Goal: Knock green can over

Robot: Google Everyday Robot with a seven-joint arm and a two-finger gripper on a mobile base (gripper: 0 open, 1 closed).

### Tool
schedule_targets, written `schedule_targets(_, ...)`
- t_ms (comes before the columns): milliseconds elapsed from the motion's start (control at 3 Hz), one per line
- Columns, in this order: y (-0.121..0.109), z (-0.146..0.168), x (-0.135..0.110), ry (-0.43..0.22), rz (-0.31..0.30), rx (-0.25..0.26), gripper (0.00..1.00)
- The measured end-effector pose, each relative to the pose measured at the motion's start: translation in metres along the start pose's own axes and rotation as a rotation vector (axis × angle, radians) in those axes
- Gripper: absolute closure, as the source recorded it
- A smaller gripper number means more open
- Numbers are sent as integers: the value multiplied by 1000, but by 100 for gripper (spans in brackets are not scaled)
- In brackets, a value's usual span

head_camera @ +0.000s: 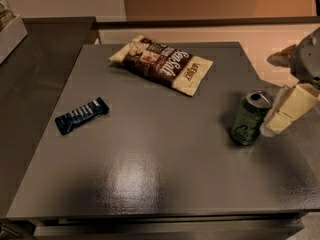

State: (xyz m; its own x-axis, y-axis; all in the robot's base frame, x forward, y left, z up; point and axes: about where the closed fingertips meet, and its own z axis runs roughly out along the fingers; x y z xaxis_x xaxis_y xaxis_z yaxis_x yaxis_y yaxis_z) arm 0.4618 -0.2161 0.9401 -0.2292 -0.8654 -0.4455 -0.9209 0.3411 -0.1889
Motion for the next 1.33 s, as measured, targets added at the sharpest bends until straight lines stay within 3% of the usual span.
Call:
schedule_targets(1000,15,28,8,-239,64,-67,0)
schedule_targets(1333,19,31,6,-277,75,-78,15)
